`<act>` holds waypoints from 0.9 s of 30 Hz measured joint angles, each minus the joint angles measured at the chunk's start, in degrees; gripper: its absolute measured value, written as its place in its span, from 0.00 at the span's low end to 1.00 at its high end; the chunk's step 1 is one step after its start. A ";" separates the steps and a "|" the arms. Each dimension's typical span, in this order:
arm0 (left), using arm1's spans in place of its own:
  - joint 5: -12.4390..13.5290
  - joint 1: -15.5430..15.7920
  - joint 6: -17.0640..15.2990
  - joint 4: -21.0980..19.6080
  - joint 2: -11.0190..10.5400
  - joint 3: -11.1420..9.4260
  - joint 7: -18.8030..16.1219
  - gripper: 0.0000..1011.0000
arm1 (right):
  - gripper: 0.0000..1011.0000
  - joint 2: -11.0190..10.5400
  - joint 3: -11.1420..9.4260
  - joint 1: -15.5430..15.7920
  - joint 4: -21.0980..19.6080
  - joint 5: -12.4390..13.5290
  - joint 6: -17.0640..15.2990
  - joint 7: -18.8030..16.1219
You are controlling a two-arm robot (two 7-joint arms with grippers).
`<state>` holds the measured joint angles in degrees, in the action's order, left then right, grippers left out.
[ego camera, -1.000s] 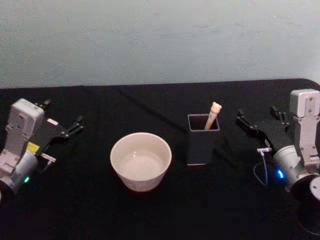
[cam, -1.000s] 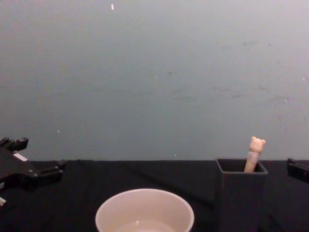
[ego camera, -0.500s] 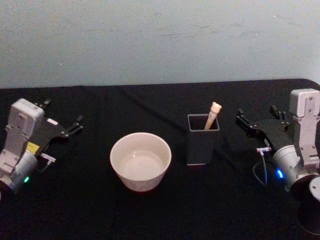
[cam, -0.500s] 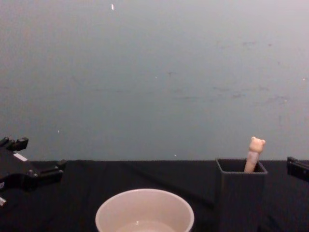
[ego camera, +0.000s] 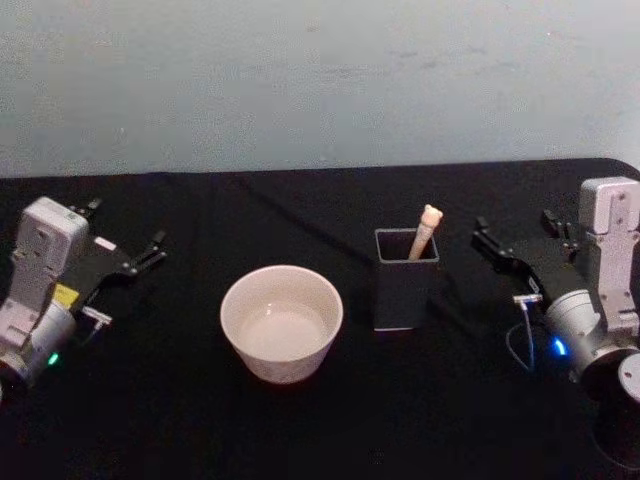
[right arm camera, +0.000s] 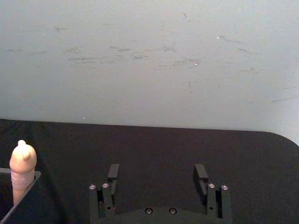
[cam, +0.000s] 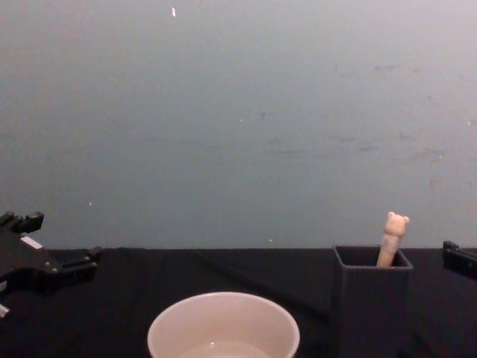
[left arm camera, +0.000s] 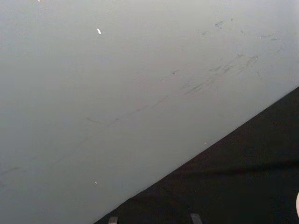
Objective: Pick up the stirring spoon with one hand, stir inside the cup, then place it back in its original position.
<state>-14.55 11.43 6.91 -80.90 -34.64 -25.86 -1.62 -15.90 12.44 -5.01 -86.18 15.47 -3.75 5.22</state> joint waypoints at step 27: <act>0.00 0.00 0.00 0.00 0.00 0.00 0.00 0.99 | 0.99 0.00 0.00 0.00 -0.01 0.00 0.00 0.00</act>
<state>-14.55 11.43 6.91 -80.90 -34.65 -25.86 -1.62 -15.90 12.43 -5.01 -86.19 15.48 -3.75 5.22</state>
